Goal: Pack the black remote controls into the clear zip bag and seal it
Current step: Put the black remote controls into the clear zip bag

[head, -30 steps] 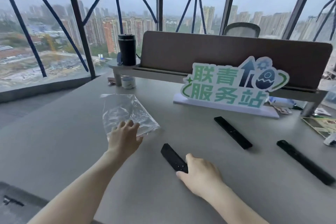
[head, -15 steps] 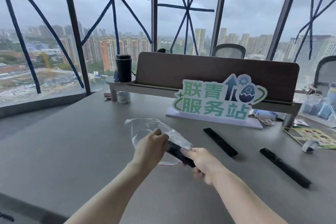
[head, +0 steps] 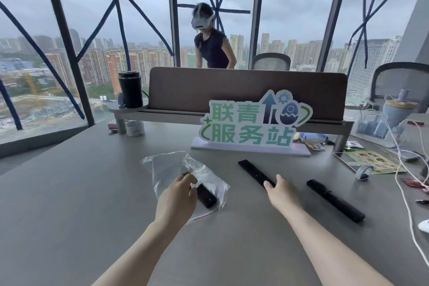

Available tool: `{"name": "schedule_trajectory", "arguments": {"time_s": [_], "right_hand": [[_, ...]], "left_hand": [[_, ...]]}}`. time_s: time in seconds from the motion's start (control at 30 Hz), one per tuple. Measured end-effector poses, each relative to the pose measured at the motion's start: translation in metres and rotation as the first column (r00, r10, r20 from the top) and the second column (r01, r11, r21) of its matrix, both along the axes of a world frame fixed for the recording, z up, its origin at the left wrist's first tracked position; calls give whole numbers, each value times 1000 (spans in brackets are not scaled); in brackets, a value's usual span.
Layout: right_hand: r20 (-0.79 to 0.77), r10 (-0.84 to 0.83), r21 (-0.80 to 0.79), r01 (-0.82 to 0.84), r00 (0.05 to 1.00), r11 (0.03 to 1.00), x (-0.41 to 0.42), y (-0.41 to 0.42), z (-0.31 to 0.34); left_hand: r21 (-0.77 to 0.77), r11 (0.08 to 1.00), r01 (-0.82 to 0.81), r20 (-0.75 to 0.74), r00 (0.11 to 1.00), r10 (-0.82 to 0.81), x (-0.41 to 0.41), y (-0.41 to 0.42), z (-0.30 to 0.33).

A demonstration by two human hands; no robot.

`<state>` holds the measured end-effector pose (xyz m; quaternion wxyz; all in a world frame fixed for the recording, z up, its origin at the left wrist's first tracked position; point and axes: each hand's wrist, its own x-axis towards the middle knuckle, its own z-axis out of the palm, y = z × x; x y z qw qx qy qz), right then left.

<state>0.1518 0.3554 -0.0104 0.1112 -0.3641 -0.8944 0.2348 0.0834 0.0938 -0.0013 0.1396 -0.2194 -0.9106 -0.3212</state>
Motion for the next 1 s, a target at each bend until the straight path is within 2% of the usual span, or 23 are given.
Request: {"name": "schedule_trajectory", "arguments": {"time_s": [0.13, 0.2, 0.27, 0.33, 0.4, 0.47, 0.53, 0.67, 0.8, 0.83, 0.87, 1.0], "right_hand": [[104, 58, 161, -74, 993, 984, -13, -1, -8], [134, 73, 158, -94, 988, 983, -16, 0, -14], [95, 89, 43, -94, 991, 995, -12, 4, -16], [-95, 101, -214, -119, 990, 970, 0, 10, -8], [-299, 64, -548, -226, 952, 805, 22, 15, 7], [-377, 90, -701, -347, 922, 623, 49, 22, 27], [-324, 207, -743, -384, 923, 548, 72, 28, 44], [-140, 403, -770, -356, 904, 530, 76, 11, 48], [-240, 379, -809, -400, 894, 431, 47, -46, 19], [-256, 360, -790, -409, 897, 456, 42, -56, 15], [-262, 331, -748, -407, 907, 524, 39, -60, 14], [-278, 118, -433, -234, 953, 870, 51, -14, 19]], "left_hand": [[-80, 997, -12, 35, 999, 15, 2, 1, -8], [-66, 998, -9, 20, 1000, 10, 2, 1, -9], [-38, 999, -5, 12, 1000, 5, 1, 3, -10], [14, 1000, -5, 33, 999, 5, 1, 9, -11], [108, 994, 6, 91, 996, -16, -1, 21, -8], [171, 985, 18, 133, 990, -41, -2, 38, 0], [206, 977, 46, 120, 990, -72, -1, 56, 11], [224, 966, 130, 45, 989, -143, 8, 78, 27], [196, 968, 154, 35, 986, -163, 19, 79, 23], [191, 970, 148, 43, 986, -159, 20, 77, 20], [187, 972, 144, 47, 987, -155, 19, 75, 18], [165, 980, 110, 49, 992, -119, 15, 62, 9]]}}
